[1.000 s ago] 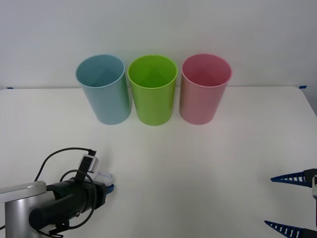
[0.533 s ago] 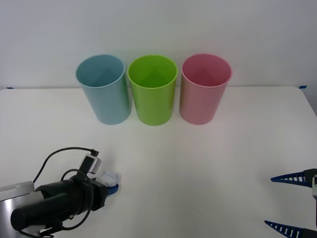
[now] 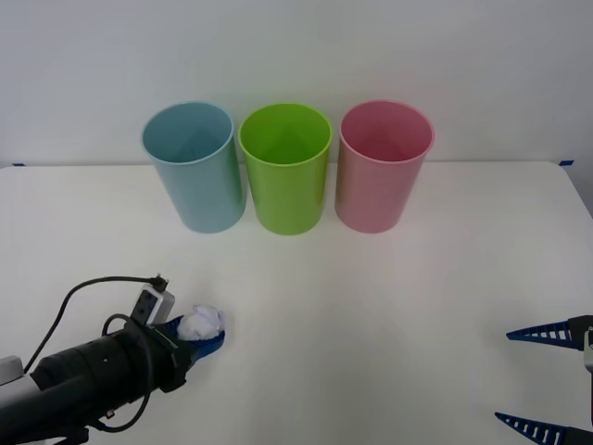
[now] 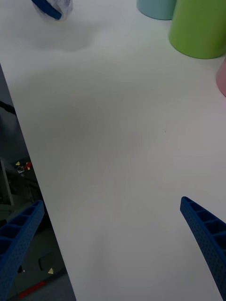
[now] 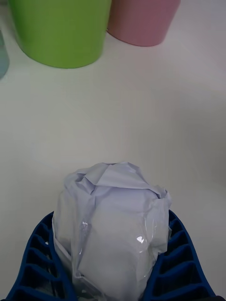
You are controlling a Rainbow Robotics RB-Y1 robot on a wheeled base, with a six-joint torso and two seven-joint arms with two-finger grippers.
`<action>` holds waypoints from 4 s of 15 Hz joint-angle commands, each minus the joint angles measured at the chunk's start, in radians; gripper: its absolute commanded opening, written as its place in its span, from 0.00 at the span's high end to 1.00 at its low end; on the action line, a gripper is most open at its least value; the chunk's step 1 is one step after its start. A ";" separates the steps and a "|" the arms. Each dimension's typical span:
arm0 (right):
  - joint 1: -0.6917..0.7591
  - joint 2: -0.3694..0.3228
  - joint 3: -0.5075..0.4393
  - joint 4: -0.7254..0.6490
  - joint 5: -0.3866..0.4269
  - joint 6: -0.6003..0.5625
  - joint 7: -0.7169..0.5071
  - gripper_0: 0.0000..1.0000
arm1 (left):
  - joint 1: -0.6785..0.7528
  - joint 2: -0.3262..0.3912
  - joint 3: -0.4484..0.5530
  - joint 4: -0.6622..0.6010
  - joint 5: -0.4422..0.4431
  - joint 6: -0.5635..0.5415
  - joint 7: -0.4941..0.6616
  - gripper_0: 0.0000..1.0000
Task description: Put cans in the blue bin and PET bottles in the pink bin and trash in the green bin.
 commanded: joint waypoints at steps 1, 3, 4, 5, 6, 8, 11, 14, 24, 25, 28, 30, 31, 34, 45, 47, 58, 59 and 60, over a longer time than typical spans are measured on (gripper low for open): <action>0.000 0.000 0.000 0.000 0.000 0.000 0.000 0.00 | 0.073 -0.003 0.059 0.013 -0.046 -0.097 -0.003 1.00; 0.000 0.000 0.000 0.000 0.000 0.000 0.000 0.00 | 0.120 -0.004 0.093 0.017 -0.068 -0.184 -0.006 1.00; 0.000 0.000 0.000 0.000 0.000 0.000 0.000 0.00 | 0.137 -0.004 0.106 0.019 -0.077 -0.221 -0.006 1.00; 0.000 0.000 0.000 0.000 0.000 0.000 0.000 0.00 | 0.154 -0.006 0.123 0.031 -0.091 -0.285 -0.006 1.00; 0.000 0.000 0.000 0.000 0.000 0.000 0.000 0.00 | 0.159 -0.004 0.131 0.045 -0.100 -0.335 -0.006 1.00; 0.000 0.000 0.000 0.000 0.000 0.000 0.000 0.00 | 0.188 -0.006 0.172 0.076 -0.154 -0.445 0.007 1.00; 0.000 0.000 0.000 0.000 0.000 0.000 0.000 0.00 | 0.258 -0.018 0.284 0.082 -0.247 -0.551 0.028 1.00; 0.000 0.000 0.000 0.000 0.000 0.000 0.000 0.00 | 0.340 -0.067 0.438 0.080 -0.387 -0.628 0.175 1.00; 0.000 0.000 0.000 0.000 0.000 0.000 0.000 0.00 | 0.395 -0.099 0.666 -0.004 -0.463 -0.651 0.306 1.00; 0.000 0.000 0.000 0.000 0.000 0.000 0.000 0.00 | 0.395 -0.090 0.680 -0.024 -0.463 -0.623 0.304 1.00; 0.000 0.000 0.000 0.000 0.000 0.000 0.000 0.00 | 0.395 -0.062 0.703 -0.092 -0.437 -0.517 0.312 1.00; 0.000 0.000 0.000 0.000 0.000 0.000 0.000 0.00 | 0.384 -0.032 0.706 -0.150 -0.391 -0.433 0.315 1.00; 0.000 0.000 0.000 0.000 0.000 0.000 0.000 0.00 | 0.378 -0.029 0.711 -0.175 -0.390 -0.385 0.315 1.00; 0.000 0.000 0.000 0.000 0.000 0.000 0.000 0.00 | 0.346 -0.003 0.709 -0.222 -0.379 -0.273 0.319 1.00; 0.000 0.000 0.000 0.000 0.000 0.000 0.000 0.00 | -0.122 0.154 0.389 -0.208 -0.166 0.055 0.362 1.00; 0.000 0.000 0.000 0.000 0.000 0.000 0.000 0.00 | -0.263 0.143 0.286 -0.158 -0.107 0.058 0.359 1.00; 0.000 0.000 0.000 0.000 0.000 0.000 0.000 0.00 | -0.828 0.013 -0.105 0.049 0.172 0.265 0.312 1.00; 0.000 0.000 0.000 0.000 0.000 0.000 0.000 0.00 | -0.852 -0.013 -0.116 0.080 0.175 0.274 0.310 1.00; 0.000 0.000 0.000 0.000 0.000 0.000 0.000 0.00 | -0.871 -0.039 -0.119 0.112 0.181 0.285 0.306 1.00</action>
